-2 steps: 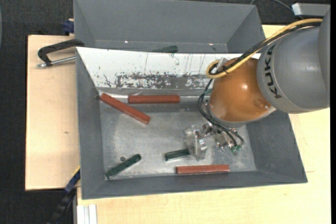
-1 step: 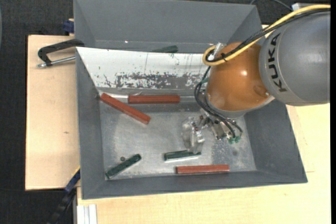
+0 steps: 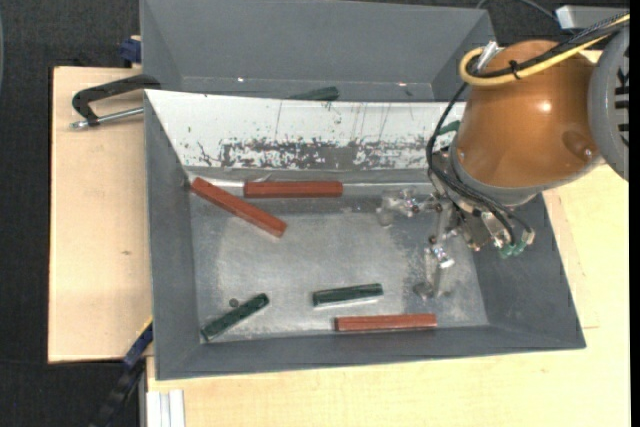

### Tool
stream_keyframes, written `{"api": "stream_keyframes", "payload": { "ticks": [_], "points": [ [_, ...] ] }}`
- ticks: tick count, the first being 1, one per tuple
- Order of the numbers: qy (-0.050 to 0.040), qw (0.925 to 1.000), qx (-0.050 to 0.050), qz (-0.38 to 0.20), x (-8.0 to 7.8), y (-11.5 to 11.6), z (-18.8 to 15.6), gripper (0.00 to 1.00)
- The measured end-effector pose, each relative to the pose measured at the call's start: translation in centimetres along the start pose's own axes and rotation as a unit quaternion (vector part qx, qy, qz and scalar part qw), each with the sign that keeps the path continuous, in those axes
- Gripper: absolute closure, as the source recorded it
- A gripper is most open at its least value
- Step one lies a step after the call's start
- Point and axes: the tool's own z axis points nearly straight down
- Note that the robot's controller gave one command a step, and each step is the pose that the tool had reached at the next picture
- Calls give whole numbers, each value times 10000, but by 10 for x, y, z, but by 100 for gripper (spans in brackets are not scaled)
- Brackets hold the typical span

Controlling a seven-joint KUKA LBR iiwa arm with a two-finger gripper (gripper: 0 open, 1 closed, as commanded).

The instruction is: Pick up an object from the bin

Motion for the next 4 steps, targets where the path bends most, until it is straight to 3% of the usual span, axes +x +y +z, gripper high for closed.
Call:
{"api": "stream_keyframes", "payload": {
  "ticks": [1,2,3,4],
  "points": [
    [1,10000,-2,-1,0,0,0,0],
    [-15,9995,5,-327,-4,10,41,0],
    [12,10000,-8,-3,-2,1,86,0],
    [17,9989,0,472,-23,25,126,0]
  ]
}}
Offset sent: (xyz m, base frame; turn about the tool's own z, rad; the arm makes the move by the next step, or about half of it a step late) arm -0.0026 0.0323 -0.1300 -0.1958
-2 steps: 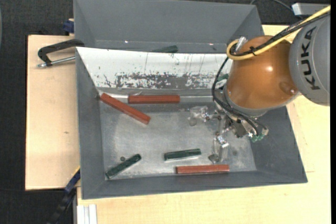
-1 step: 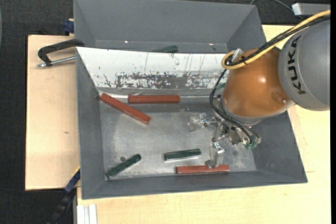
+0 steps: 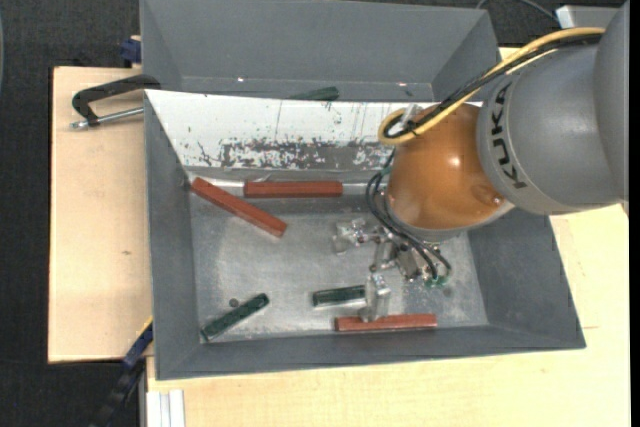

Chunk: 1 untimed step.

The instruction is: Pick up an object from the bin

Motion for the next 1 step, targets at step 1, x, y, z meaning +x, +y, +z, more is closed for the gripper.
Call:
{"api": "stream_keyframes", "payload": {
  "ticks": [1],
  "points": [
    [6,9998,-6,-189,20,-39,16,100]
  ]
}}
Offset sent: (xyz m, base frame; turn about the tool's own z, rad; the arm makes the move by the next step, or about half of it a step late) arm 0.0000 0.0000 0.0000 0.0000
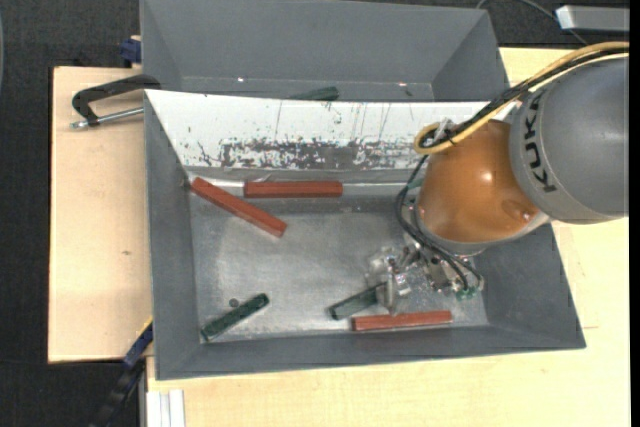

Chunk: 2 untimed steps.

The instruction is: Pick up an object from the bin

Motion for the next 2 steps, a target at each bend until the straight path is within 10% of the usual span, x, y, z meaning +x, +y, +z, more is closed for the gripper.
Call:
{"api": "stream_keyframes", "payload": {
  "ticks": [1,2],
  "points": [
    [0,10000,-1,0,0,0,0,100],
    [-18,10000,4,-60,-37,-2,-211,100]
  ]
}}
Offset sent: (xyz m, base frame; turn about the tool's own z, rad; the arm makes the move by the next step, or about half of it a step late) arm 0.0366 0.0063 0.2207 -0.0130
